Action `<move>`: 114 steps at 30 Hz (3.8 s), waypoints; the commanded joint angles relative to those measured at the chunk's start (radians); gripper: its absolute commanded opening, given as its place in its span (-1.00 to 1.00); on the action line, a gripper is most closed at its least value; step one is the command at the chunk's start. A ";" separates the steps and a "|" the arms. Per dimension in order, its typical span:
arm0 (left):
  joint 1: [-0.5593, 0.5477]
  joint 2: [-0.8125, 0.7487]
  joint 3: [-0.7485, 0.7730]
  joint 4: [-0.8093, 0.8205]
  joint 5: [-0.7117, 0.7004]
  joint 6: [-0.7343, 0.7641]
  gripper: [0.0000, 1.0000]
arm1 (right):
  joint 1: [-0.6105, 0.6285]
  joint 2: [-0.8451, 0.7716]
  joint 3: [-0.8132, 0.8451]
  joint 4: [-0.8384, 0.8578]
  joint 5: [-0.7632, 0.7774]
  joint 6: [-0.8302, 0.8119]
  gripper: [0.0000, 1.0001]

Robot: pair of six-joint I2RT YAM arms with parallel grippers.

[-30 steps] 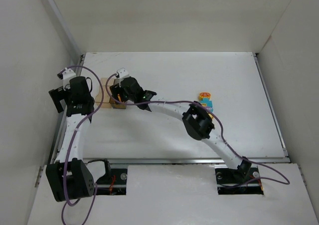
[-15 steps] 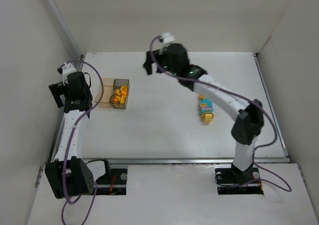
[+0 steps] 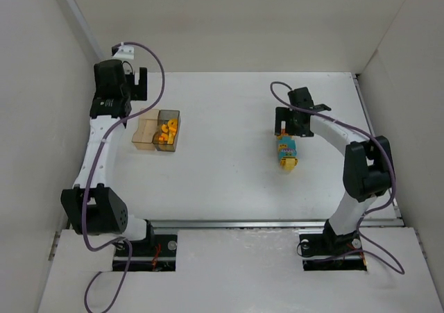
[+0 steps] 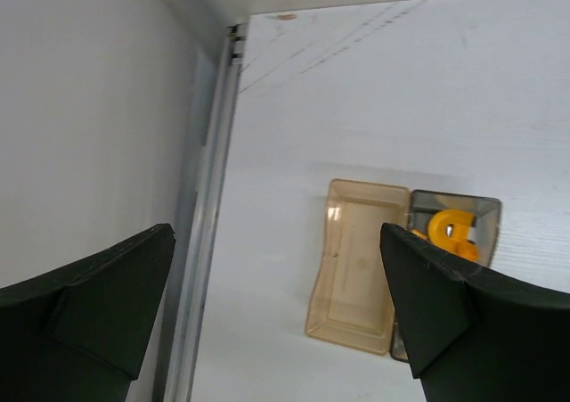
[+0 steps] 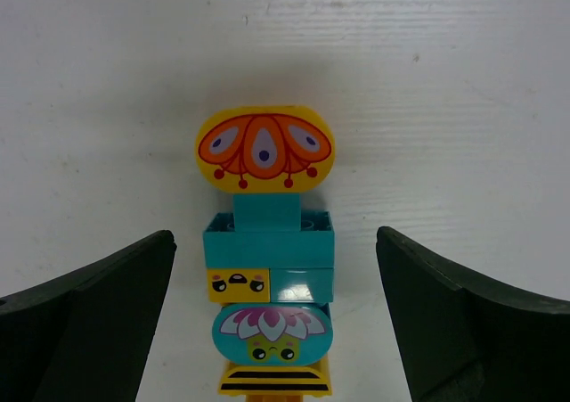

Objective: Sort the legos into containers by color

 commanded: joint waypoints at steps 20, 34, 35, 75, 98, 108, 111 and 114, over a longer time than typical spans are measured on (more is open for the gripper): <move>-0.194 0.189 0.150 0.032 0.099 0.089 1.00 | 0.085 0.109 -0.010 -0.021 0.045 0.039 0.93; -0.214 0.081 0.006 0.075 0.184 0.042 1.00 | 0.114 0.030 0.002 0.010 0.035 -0.080 -0.99; -0.214 0.070 0.006 0.057 0.203 0.042 1.00 | 0.114 0.014 0.002 0.027 0.026 -0.105 -1.00; -0.401 0.176 0.339 -0.233 0.904 -0.245 -0.31 | 0.513 -0.351 0.010 0.535 -0.105 -0.450 -1.00; -0.372 0.167 0.380 -0.254 0.553 -0.234 -1.00 | 0.372 -0.101 -0.057 0.415 -0.186 -0.174 -1.00; -0.362 0.136 0.288 -0.254 0.349 -0.254 -1.00 | 0.384 0.149 0.152 0.127 -0.048 -0.125 -0.46; -0.362 0.125 0.277 -0.254 0.349 -0.254 -1.00 | 0.384 0.131 0.102 0.195 -0.083 -0.155 0.18; -0.362 0.125 0.268 -0.254 0.375 -0.254 -1.00 | 0.384 0.062 0.051 0.266 -0.129 -0.192 0.72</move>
